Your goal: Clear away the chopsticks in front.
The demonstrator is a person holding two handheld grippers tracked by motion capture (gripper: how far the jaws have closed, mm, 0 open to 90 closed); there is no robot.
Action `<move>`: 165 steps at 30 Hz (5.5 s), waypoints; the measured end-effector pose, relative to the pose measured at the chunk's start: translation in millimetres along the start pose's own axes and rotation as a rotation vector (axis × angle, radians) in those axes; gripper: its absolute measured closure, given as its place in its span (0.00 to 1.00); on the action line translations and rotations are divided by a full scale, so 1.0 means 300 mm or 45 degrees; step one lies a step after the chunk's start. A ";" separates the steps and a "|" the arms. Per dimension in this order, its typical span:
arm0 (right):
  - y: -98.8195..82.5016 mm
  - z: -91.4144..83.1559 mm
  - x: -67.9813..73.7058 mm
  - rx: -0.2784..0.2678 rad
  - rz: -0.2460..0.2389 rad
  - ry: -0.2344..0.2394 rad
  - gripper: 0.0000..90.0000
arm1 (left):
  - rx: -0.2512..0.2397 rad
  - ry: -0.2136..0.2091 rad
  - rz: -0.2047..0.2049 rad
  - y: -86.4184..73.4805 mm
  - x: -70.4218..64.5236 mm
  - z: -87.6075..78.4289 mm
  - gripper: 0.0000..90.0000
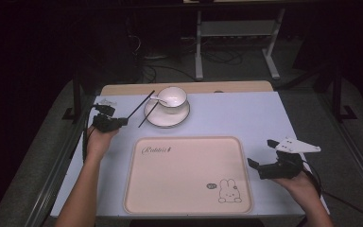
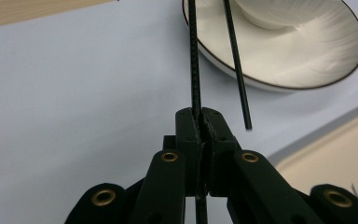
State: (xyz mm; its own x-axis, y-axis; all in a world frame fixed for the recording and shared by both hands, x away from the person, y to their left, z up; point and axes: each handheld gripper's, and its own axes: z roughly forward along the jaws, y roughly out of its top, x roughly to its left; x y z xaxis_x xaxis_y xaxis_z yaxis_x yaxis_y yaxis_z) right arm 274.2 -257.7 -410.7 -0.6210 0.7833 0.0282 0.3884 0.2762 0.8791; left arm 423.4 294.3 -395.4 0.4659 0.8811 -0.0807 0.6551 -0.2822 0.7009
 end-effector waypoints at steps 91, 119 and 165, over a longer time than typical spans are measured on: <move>-0.010 0.016 -0.009 0.020 -0.014 -0.002 0.00 | 0.081 -0.211 0.257 0.054 -0.237 -0.004 0.15; -0.008 0.019 -0.006 0.002 -0.014 0.030 0.00 | 0.069 -0.047 0.137 0.220 -0.102 0.316 0.81; -0.011 0.003 -0.003 -0.004 0.000 0.000 0.00 | 0.062 -0.041 0.059 0.032 -0.061 -0.016 0.95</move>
State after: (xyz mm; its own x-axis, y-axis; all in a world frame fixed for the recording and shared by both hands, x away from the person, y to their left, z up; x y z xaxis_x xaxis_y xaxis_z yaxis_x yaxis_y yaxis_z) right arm 274.2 -258.8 -414.1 -0.6209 0.7834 0.0279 0.3860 0.2746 0.8807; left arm 418.3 277.1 -383.8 0.5146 0.8544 -0.0726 0.6605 -0.3410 0.6689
